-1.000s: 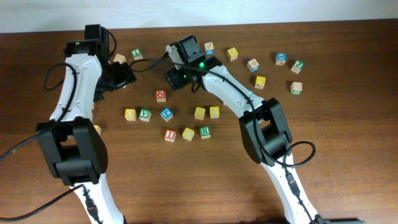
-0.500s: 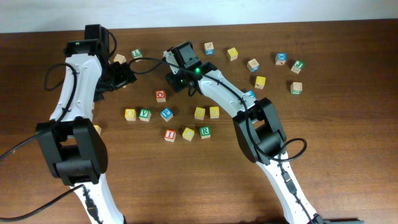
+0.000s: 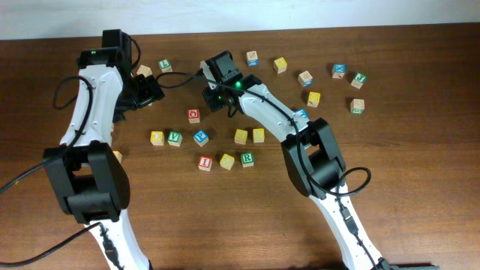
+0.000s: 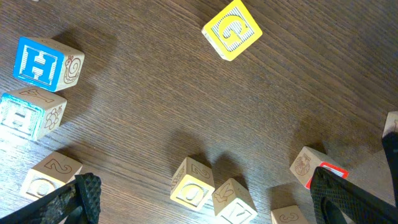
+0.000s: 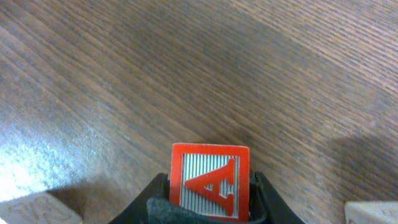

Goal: Spell out ICRA
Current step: 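Carry the red A block down and place it after the C block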

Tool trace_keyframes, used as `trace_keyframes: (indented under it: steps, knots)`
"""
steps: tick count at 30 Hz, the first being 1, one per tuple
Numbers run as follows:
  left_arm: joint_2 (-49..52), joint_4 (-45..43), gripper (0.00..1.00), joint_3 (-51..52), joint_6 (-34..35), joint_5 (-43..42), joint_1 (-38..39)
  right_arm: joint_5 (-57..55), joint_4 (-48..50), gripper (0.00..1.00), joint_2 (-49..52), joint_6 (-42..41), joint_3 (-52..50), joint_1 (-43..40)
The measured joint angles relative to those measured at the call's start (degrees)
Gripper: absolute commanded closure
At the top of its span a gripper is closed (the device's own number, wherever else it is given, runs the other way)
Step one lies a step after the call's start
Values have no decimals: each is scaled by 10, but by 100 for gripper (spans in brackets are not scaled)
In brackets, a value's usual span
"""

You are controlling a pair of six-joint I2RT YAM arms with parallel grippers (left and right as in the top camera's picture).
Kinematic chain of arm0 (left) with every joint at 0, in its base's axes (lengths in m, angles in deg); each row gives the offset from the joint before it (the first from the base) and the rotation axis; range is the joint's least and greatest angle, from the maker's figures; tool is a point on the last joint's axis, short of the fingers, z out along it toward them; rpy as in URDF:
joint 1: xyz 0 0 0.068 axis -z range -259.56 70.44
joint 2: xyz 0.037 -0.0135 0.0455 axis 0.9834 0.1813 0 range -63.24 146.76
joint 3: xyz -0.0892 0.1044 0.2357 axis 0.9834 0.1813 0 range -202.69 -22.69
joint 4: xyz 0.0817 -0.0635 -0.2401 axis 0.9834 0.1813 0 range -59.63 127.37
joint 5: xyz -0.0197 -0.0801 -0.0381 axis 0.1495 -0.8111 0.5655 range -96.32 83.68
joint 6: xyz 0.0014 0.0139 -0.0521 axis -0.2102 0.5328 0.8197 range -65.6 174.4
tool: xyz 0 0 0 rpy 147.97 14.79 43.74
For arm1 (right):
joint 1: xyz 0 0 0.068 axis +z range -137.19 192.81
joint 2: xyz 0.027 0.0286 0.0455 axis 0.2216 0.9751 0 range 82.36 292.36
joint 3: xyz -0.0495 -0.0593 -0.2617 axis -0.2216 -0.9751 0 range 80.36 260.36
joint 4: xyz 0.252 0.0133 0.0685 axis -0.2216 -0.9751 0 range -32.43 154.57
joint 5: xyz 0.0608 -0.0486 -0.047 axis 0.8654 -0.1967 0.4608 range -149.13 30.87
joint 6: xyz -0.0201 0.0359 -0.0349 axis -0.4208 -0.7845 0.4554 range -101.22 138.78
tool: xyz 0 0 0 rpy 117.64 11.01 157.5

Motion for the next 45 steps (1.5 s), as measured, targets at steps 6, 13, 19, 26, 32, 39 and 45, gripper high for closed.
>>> trace_keyframes:
  steps: [6,13,19,26,32,39,45]
  knots:
    - [0,0,1,0,0,0,0,-2,-97,78,-93,-11,0,0]
    - [0,0,1,0,0,-2,0,-45,-323,79,-217,-15,2,0]
    - [0,0,1,0,0,-2,0,-50,-552,82,-279,-15,2,-41]
    - [0,-1,1,0,0,-2,0,-54,-584,80,-287,-28,-117,-76]
    - [0,0,1,0,0,-2,0,21,-374,79,-286,-89,-307,-76]
    - [0,0,1,0,0,-2,0,27,-222,72,-287,-208,-411,-56]
    - [0,0,1,0,0,-2,0,40,-238,37,-287,-237,-414,-45]
